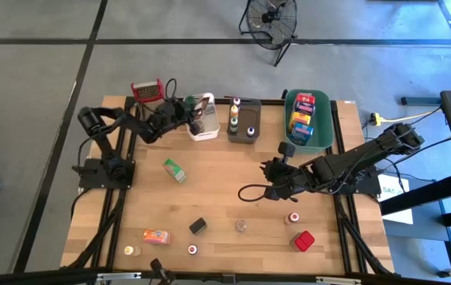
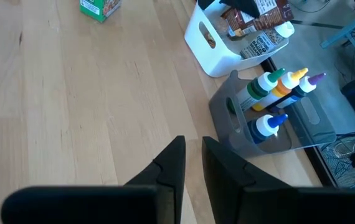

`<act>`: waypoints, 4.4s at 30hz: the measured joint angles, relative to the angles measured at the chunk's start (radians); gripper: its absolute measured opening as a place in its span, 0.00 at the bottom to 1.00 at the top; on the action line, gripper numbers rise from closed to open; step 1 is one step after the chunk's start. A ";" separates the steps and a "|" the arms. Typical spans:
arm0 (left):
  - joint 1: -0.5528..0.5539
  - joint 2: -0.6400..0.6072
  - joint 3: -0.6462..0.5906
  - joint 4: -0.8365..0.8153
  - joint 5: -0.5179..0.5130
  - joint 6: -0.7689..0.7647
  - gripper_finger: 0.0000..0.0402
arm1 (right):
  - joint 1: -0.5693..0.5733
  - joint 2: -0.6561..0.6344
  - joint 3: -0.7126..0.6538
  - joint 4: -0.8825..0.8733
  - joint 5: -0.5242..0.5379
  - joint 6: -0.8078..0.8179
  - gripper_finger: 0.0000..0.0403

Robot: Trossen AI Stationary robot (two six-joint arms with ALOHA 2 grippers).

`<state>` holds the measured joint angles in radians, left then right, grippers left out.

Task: Pick & Place Kitchen Items
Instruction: Put the orange seasoning pack into the white bin, then put the green seasoning bottle into the white bin

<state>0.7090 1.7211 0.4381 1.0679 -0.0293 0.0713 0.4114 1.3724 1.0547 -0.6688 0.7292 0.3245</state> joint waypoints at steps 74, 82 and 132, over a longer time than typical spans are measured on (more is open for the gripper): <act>-0.296 -0.373 -0.128 0.063 -0.485 0.402 0.30 | 0.000 0.001 0.000 -0.009 -0.005 0.000 0.14; -0.569 -0.660 -0.206 -0.107 -0.481 0.513 0.28 | -0.001 0.001 -0.021 0.002 -0.007 0.000 0.14; -1.452 -0.617 0.324 -0.830 -0.580 0.101 0.63 | 0.324 0.001 -0.058 0.551 -0.193 -0.181 0.14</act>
<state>-0.7433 1.1042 0.7626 0.2375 -0.6098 0.1721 0.7357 1.3731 0.9962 -0.1178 0.5366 0.1440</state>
